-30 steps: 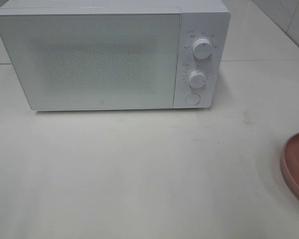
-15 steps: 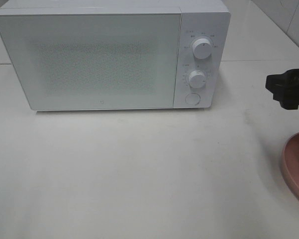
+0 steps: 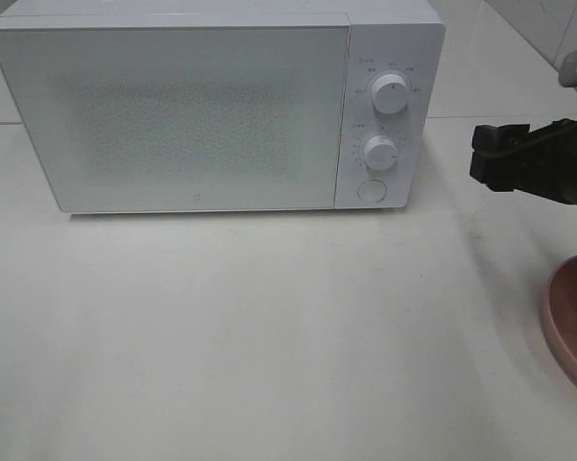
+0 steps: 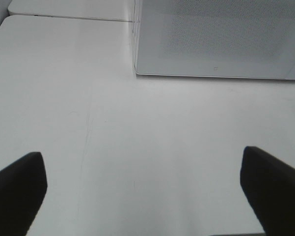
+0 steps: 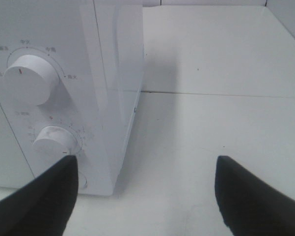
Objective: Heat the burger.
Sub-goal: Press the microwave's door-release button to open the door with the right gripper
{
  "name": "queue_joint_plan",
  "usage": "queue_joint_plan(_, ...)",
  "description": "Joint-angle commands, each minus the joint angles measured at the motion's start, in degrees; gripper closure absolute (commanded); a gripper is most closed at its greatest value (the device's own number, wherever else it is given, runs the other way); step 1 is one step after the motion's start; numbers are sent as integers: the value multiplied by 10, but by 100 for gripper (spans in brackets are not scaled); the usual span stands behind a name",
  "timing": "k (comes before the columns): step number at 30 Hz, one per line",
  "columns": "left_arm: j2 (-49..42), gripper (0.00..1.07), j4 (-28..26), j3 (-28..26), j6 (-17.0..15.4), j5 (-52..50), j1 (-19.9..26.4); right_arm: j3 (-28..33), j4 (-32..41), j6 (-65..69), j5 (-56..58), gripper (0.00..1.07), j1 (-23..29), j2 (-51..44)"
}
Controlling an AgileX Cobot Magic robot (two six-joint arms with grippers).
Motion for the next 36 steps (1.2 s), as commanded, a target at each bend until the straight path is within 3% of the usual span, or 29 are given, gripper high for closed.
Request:
queue_joint_plan(1,-9,6,-6,0,-1,1,0,1,84,-62,-84,32,40,40)
queue_joint_plan(7,-9,6,-6,0,-1,1,0,1,180,-78,-183,32,116,109)
queue_joint_plan(22,-9,6,-6,0,-1,1,0,-3,296,-74,-276,32,248,186)
queue_joint_plan(31,-9,6,-6,0,0,1,0,-29,307,-70,-275,32,269,213)
queue_joint_plan(36,-9,6,-6,0,0,1,0,-33,303,22,-272,33,269,226)
